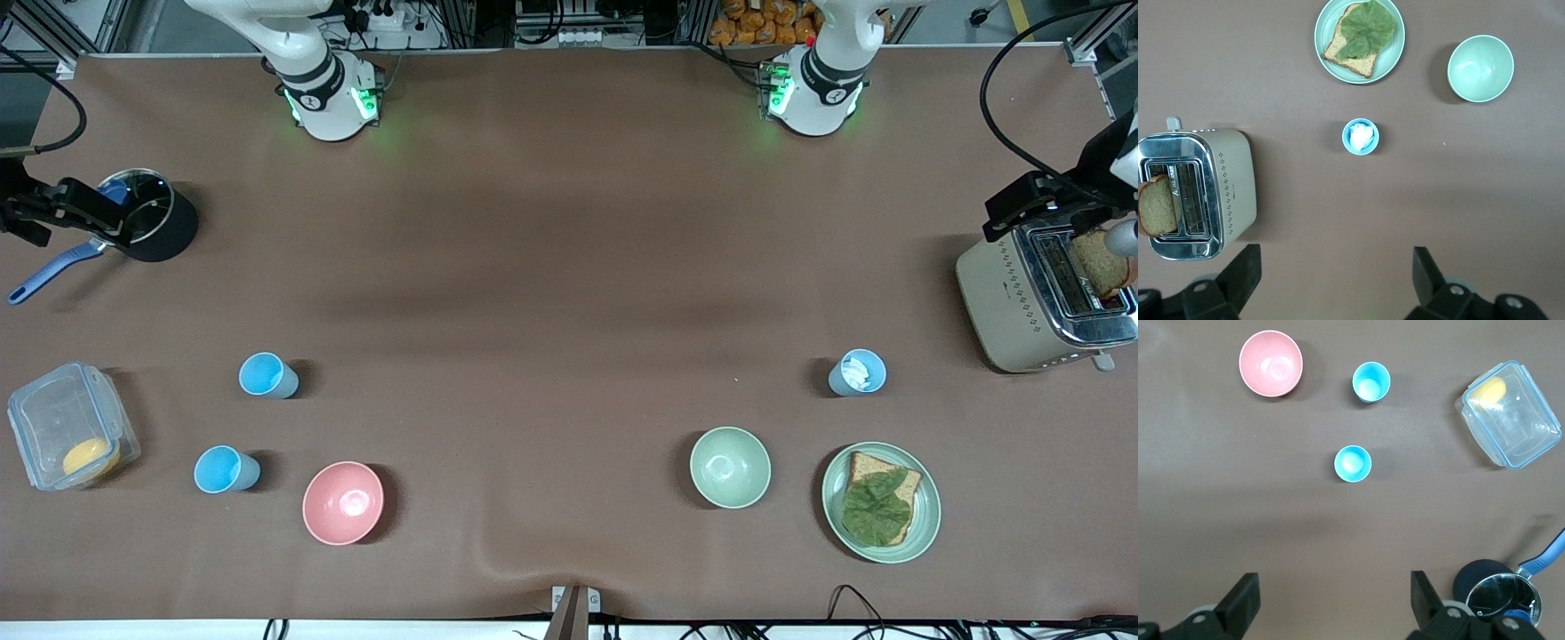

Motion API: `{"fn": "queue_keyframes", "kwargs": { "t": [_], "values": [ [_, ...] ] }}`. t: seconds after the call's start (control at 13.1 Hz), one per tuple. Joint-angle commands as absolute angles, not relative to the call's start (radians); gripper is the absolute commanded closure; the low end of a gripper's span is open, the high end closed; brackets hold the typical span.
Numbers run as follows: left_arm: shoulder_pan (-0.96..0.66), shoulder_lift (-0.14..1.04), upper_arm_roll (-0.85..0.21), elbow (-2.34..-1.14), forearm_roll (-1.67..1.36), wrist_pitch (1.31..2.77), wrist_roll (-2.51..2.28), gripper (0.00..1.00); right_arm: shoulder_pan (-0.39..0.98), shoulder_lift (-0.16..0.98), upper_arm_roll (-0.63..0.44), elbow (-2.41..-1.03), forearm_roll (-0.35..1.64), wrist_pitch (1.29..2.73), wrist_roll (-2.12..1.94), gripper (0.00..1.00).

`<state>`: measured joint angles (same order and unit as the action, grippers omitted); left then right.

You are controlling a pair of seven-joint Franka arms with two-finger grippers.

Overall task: Stack blue cups with both arms
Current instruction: 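Reach the left gripper to the tissue cup while the right gripper reaches a cup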

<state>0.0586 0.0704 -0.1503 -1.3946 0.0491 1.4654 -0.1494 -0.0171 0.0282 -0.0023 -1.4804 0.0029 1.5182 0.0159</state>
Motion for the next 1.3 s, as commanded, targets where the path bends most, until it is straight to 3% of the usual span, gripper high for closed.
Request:
{"fn": "queue_keyframes", "kwargs": {
  "t": [0.0,0.38,0.76,1.22],
  "values": [
    [0.061,0.049,-0.144,-1.413,0.026,1.456,-0.176,0.00,-0.031,0.028,0.008,-1.470,0.014,1.506,0.031,0.00],
    [0.078,0.126,-0.146,-1.454,0.026,1.468,-0.218,0.00,-0.023,0.043,0.008,-1.466,0.008,1.506,0.020,0.00],
    [0.138,0.178,-0.146,-1.799,0.058,1.903,-0.219,0.00,0.003,0.224,0.009,-1.462,0.008,1.555,0.031,0.00],
    [0.137,0.389,-0.147,-1.850,0.046,2.124,-0.222,0.00,0.004,0.305,0.008,-1.474,0.011,1.562,0.031,0.00]
  ]
}}
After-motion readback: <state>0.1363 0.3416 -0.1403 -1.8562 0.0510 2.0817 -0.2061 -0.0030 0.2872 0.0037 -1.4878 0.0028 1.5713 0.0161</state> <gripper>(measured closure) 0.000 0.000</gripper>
